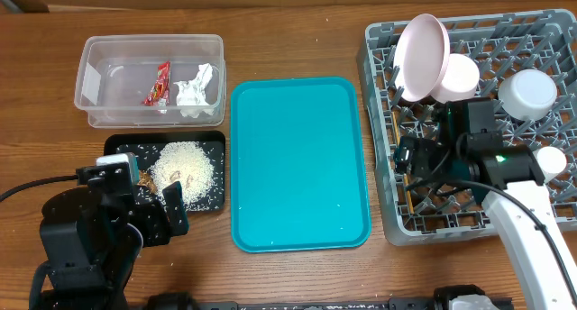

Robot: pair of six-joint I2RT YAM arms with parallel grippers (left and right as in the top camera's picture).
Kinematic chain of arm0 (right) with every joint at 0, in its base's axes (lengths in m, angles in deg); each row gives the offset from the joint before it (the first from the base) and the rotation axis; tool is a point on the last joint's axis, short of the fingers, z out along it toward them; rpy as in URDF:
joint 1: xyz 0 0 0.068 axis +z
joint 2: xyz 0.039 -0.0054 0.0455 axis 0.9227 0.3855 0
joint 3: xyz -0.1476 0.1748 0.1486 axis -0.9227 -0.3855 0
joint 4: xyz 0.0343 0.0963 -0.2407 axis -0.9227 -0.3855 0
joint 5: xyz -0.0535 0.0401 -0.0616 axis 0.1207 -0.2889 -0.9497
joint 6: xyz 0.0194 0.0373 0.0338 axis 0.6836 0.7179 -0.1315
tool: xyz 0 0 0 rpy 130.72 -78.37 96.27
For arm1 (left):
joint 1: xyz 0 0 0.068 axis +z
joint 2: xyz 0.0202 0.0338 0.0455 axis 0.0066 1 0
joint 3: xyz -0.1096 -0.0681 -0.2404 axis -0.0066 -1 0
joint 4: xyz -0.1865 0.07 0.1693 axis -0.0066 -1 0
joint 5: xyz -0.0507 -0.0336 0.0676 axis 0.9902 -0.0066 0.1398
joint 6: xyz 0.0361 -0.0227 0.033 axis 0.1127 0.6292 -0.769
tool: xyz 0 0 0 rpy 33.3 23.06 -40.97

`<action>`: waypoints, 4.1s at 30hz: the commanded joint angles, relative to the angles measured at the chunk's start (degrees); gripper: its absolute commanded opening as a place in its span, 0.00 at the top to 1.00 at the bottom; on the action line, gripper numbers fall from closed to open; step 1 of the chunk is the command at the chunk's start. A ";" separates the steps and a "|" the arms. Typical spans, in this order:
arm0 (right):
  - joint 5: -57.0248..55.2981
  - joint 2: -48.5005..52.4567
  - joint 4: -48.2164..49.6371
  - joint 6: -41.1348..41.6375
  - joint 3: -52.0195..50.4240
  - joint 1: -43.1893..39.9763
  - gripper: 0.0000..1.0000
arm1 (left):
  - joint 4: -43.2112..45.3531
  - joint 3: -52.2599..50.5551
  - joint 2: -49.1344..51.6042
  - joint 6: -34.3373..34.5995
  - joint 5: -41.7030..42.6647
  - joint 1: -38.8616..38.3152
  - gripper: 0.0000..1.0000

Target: Sort waste into correct bins and load items into the dishwasher

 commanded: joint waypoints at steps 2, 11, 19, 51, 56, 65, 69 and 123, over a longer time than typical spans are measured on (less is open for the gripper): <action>-0.44 -6.82 0.35 -0.07 -0.35 0.15 0.00 | 0.13 -0.44 -0.07 -0.79 0.61 0.11 0.00; -1.99 -23.43 2.10 -0.50 -2.80 0.07 0.00 | 0.11 -0.44 -0.07 -0.79 0.61 0.11 0.00; -3.65 -40.24 14.01 -0.46 -16.00 0.00 0.00 | 0.13 -0.44 -0.04 -0.79 0.61 0.11 0.00; -3.87 -70.29 55.84 -0.02 -58.03 -2.89 0.00 | 0.13 -0.44 -0.07 -0.79 0.61 0.11 0.00; -3.91 -70.29 52.98 -0.04 -58.01 -2.89 0.00 | 0.13 -0.44 -0.07 -0.79 0.61 0.11 0.00; -3.91 -70.29 52.98 -0.04 -58.01 -2.89 0.00 | 0.13 -0.44 -0.07 -0.79 0.61 0.11 0.00; -3.91 -70.29 52.96 -0.04 -58.01 -2.89 0.00 | 0.13 -0.44 -0.07 -0.79 0.61 0.11 0.00; -3.91 -70.29 52.98 -0.04 -58.01 -2.89 0.00 | 45.99 -46.31 -28.59 -0.57 2.14 -6.67 0.00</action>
